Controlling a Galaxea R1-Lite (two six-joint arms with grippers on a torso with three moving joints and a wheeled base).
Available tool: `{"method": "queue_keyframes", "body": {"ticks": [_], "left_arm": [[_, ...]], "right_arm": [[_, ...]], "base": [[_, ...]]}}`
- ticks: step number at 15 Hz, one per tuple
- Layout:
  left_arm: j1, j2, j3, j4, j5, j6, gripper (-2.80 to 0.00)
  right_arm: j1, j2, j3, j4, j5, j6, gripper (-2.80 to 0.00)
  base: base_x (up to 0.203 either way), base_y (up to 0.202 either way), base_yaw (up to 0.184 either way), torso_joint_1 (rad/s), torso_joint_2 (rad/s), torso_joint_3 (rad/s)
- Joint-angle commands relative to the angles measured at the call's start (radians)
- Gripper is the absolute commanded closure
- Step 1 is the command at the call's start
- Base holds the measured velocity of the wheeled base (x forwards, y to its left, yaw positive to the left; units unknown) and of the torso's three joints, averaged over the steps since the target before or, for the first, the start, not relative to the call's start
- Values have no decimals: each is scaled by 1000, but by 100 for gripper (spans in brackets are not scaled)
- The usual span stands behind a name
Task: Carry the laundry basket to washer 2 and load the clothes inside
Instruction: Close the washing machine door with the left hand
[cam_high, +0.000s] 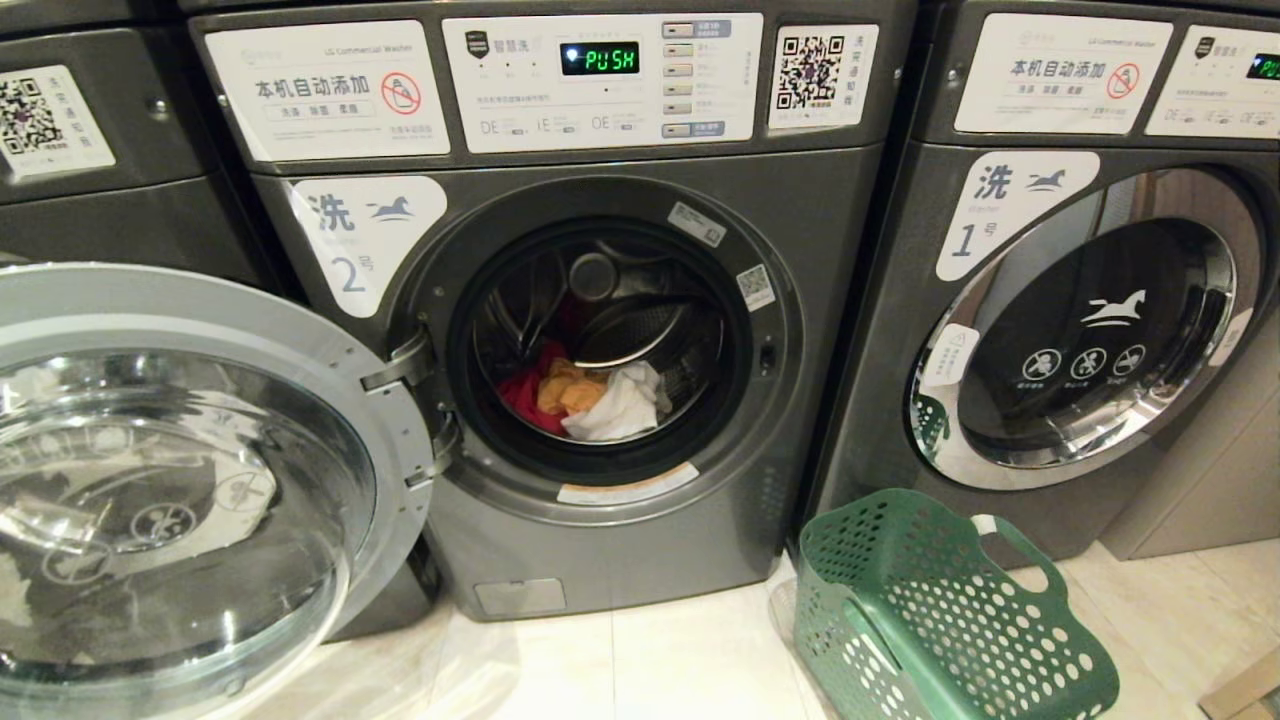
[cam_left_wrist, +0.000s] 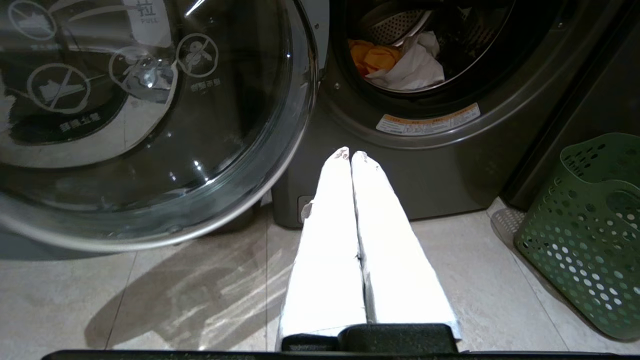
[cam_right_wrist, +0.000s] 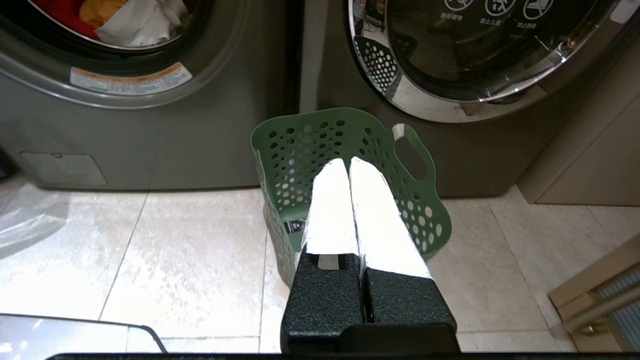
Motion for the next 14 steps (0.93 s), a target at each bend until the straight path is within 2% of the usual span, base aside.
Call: {"method": "queue_keyframes", "body": {"ticks": [1,8,12,14], "left_arm": [[1,0,8,0,1,0,0],[1,0,8,0,0,0,0],[1,0,6,0,0,10,0],[0,9,-64,-7,-7,15,0]], "right_arm": [[0,1,8,0,0,1,0],[0,1,8,0,-1,-2,0],[1,3,8,0,-1,-3,0],[1,1,8,0,-1,1,0]], "base": [[-195,0,0,3,2,3],[-189,0,1,4,2,2],[-23,0,0,-1,1,2],[0,0,0,0,0,0]]}}
